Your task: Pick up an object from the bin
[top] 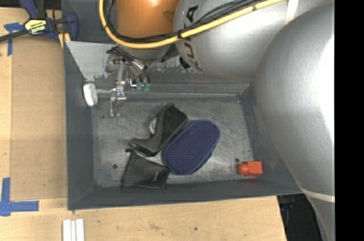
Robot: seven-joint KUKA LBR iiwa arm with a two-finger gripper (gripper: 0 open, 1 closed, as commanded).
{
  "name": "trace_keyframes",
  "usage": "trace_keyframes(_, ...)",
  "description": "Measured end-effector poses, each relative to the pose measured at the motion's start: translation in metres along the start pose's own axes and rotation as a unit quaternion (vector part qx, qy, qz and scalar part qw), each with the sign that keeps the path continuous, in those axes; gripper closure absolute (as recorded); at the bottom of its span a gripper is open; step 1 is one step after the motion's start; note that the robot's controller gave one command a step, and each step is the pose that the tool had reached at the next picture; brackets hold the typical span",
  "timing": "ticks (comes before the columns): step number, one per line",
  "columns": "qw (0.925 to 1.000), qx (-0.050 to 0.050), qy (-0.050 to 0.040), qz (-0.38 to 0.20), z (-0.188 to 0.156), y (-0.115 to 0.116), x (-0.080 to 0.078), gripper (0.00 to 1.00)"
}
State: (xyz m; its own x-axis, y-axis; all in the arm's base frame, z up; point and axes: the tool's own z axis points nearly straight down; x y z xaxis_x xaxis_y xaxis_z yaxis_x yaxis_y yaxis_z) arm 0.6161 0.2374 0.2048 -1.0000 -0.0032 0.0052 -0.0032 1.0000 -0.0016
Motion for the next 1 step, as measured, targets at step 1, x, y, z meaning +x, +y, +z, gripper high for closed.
trace_keyframes(1, 0.9871, 0.000, -0.0007, -0.160, 0.1168, -0.0270, 0.0392, 0.00)
